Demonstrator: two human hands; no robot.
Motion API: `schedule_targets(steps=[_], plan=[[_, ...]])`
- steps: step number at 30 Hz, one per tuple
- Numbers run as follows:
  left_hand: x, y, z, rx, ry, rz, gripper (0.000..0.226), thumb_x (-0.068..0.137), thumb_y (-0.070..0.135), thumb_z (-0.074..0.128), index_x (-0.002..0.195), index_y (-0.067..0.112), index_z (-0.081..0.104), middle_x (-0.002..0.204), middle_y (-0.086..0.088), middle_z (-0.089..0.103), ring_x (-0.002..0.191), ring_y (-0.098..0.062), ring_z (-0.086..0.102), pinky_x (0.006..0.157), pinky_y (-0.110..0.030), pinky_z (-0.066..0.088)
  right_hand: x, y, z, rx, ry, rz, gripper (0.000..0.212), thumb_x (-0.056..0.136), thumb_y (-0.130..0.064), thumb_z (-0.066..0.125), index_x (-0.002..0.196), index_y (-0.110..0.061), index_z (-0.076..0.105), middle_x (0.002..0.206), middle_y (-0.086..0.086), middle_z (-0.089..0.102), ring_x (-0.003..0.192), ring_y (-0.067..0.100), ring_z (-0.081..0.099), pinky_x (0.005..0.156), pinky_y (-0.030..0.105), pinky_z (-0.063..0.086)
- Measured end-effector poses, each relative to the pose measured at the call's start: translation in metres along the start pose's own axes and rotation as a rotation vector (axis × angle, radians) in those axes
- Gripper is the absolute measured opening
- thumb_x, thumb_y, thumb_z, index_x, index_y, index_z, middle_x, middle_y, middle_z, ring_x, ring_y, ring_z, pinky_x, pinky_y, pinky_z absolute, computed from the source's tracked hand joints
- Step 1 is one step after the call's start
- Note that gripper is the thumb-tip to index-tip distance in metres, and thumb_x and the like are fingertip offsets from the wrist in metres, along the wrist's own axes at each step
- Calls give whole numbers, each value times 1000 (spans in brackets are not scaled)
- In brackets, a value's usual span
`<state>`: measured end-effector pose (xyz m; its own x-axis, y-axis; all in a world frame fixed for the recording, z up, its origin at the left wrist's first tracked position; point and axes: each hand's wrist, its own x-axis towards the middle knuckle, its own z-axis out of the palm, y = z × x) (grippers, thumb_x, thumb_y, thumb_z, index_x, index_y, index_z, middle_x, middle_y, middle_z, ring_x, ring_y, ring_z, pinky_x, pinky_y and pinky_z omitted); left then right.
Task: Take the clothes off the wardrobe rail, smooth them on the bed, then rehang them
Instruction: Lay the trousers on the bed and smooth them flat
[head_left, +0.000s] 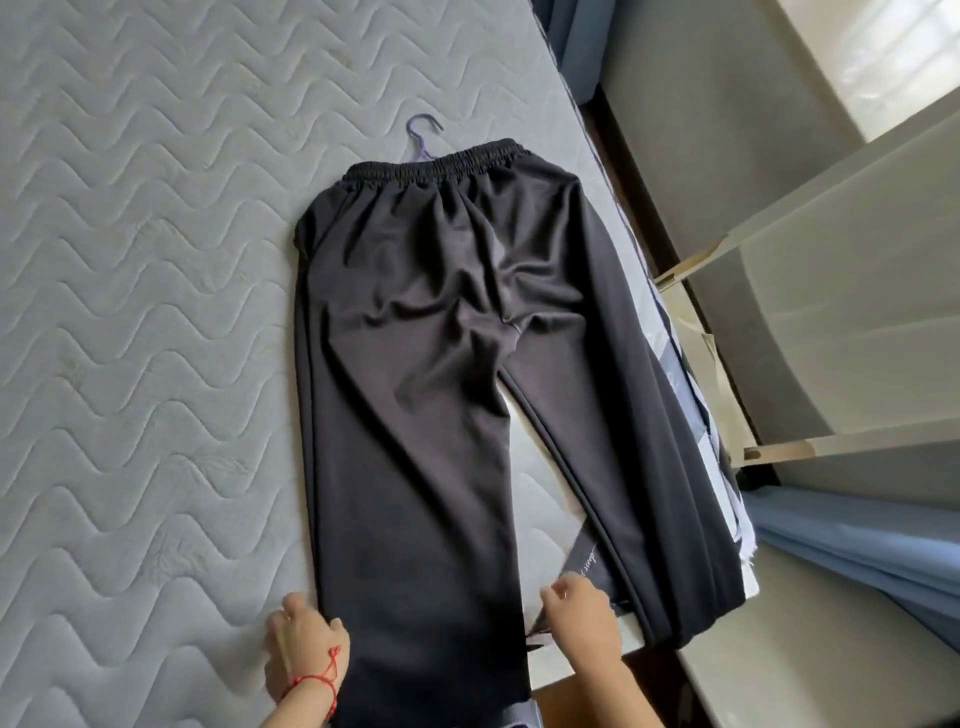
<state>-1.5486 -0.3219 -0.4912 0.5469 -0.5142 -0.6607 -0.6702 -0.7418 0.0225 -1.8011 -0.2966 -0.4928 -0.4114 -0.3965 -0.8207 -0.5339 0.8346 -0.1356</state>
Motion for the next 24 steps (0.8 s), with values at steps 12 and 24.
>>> schedule_targets(steps=[12,24], plan=[[-77,178,80,-289,-421,472,28,88,22,56,113,9,56,104,-5,58,95,-20,56,90,-26,43,54,45,-109,111,546,-95,50,85,-34,61,128,-12,46,124,10,48,114,28,51,85,36,46],[-83,220,146,-455,-466,224,51,80,23,65,46,18,27,49,-1,40,57,-23,50,65,-29,37,95,75,-109,137,400,-33,23,86,-23,56,106,-12,59,110,7,55,104,26,54,88,37,45]])
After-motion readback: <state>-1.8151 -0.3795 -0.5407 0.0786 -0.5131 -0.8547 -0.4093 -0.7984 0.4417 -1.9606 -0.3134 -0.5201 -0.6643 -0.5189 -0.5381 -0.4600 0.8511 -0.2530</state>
